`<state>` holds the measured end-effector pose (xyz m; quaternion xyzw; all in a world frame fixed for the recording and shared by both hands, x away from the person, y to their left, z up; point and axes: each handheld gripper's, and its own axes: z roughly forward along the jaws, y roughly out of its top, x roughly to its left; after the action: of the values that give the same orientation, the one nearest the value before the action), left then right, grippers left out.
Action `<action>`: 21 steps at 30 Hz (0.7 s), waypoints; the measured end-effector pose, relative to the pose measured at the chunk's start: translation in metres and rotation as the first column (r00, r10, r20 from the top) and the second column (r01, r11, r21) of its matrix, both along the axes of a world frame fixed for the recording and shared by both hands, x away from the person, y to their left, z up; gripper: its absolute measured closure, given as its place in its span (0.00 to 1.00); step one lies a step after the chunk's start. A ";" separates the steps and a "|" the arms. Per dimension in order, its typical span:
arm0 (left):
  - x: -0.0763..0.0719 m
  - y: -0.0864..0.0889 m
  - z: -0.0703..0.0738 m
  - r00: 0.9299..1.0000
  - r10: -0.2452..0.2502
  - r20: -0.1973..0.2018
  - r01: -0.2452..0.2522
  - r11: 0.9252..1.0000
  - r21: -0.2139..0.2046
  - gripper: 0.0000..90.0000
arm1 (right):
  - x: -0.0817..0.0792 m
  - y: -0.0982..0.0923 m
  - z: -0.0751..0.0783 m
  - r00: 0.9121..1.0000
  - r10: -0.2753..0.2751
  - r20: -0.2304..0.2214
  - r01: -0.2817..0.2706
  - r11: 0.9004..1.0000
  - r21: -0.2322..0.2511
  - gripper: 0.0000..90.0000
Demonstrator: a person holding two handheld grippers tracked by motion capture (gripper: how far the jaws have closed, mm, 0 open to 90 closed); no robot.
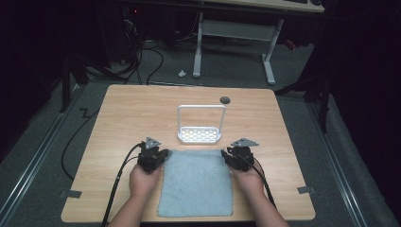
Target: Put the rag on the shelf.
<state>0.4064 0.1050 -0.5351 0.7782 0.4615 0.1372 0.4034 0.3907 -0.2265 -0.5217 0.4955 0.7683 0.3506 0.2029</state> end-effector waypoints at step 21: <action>-0.008 0.004 0.003 0.998 -0.036 0.055 0.038 0.999 -0.033 1.00 | -0.007 0.006 0.001 0.999 0.016 0.040 -0.017 1.000 0.015 1.00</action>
<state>0.3983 0.1092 -0.5319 0.7754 0.4381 0.1430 0.4317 0.3838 -0.2209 -0.5212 0.4836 0.7655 0.3681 0.2115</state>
